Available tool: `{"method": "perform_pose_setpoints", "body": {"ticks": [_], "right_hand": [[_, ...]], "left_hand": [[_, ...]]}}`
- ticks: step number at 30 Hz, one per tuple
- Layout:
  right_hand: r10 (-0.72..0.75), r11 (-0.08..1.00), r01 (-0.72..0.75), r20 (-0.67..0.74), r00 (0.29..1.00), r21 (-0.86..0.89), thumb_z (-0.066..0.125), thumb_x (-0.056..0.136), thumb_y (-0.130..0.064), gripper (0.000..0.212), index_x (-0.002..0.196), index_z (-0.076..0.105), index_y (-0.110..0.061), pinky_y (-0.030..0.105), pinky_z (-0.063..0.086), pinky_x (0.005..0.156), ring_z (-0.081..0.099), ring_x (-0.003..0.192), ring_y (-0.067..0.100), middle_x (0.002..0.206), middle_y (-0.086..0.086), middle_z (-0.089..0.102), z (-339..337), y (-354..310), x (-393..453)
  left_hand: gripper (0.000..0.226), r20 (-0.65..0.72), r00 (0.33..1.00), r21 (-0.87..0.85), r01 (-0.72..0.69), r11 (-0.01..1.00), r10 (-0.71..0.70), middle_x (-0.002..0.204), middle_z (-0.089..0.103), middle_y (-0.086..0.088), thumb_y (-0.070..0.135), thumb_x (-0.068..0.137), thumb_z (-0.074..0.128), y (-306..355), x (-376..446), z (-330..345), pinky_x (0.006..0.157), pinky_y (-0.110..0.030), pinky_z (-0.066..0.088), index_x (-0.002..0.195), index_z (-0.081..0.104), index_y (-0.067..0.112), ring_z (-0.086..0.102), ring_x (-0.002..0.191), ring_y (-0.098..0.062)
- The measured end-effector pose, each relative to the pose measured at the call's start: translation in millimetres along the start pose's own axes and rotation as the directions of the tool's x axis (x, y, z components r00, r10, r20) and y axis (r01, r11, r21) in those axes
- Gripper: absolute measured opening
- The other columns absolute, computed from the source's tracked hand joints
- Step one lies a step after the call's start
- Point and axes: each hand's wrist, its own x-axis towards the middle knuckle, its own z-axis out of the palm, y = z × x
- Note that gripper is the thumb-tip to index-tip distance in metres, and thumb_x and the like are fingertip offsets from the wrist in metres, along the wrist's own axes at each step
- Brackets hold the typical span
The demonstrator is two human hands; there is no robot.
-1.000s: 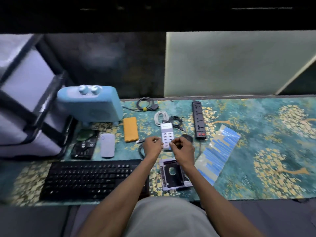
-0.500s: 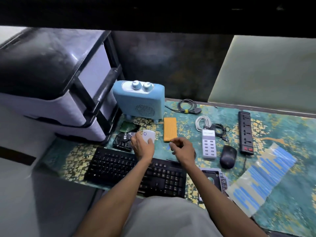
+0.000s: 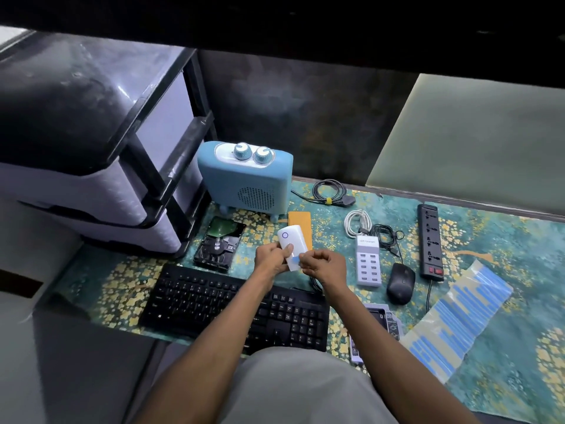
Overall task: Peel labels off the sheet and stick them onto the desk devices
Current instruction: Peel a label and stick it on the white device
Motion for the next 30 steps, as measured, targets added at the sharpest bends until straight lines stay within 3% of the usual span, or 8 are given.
{"method": "perform_pose_setpoints", "body": {"ticks": [9,13,21,25,30], "right_hand": [[-0.016,1.0,0.017,-0.035,0.999,0.021,0.087,0.078,-0.005,0.023,0.089,0.072,0.01,0.026,0.058,0.06,0.068,0.063,0.024,0.076,0.021,0.074,0,2,-1],[-0.03,1.0,0.03,-0.059,0.998,-0.01,0.09,0.073,-0.005,0.027,0.087,0.071,0.009,0.033,0.061,0.063,0.07,0.066,0.027,0.077,0.021,0.074,-3,3,-4],[-0.111,0.977,0.078,-0.16,0.981,-0.199,0.092,0.07,-0.013,0.021,0.075,0.072,-0.013,0.05,0.065,0.073,0.076,0.076,0.03,0.077,0.01,0.077,-10,1,-9],[-0.199,0.942,0.149,-0.142,0.97,-0.302,0.093,0.066,-0.025,0.023,0.069,0.07,-0.021,0.048,0.063,0.073,0.075,0.073,0.023,0.072,0.0,0.076,-13,1,-11],[-0.2,0.934,0.135,-0.173,0.964,-0.33,0.093,0.067,-0.033,0.023,0.067,0.072,-0.023,0.043,0.063,0.07,0.074,0.07,0.017,0.07,-0.004,0.075,-12,-6,-13]], "left_hand": [[0.006,0.033,0.999,0.009,-0.009,1.0,0.009,0.103,0.076,-0.017,0.005,0.091,0.07,1,-10,-5,0.058,-0.033,0.061,0.096,0.071,0.007,0.075,0.081,-0.03],[0.009,0.077,0.997,-0.007,0.005,1.0,-0.004,0.103,0.075,-0.019,0.006,0.093,0.067,0,-14,-6,0.061,-0.037,0.062,0.101,0.069,0.002,0.074,0.078,-0.031],[0.018,0.241,0.969,-0.058,0.071,0.996,-0.055,0.101,0.075,-0.019,0.001,0.094,0.064,-1,-22,-6,0.076,-0.046,0.063,0.111,0.063,0.0,0.075,0.087,-0.035],[0.022,0.257,0.965,-0.046,0.062,0.997,-0.048,0.103,0.075,-0.017,0.0,0.096,0.059,0,-21,-3,0.08,-0.049,0.062,0.117,0.061,0.001,0.075,0.088,-0.033],[0.02,0.256,0.965,-0.089,0.078,0.993,-0.052,0.104,0.075,-0.017,-0.002,0.096,0.056,3,-21,-1,0.078,-0.05,0.061,0.114,0.065,0.003,0.074,0.09,-0.034]]}}
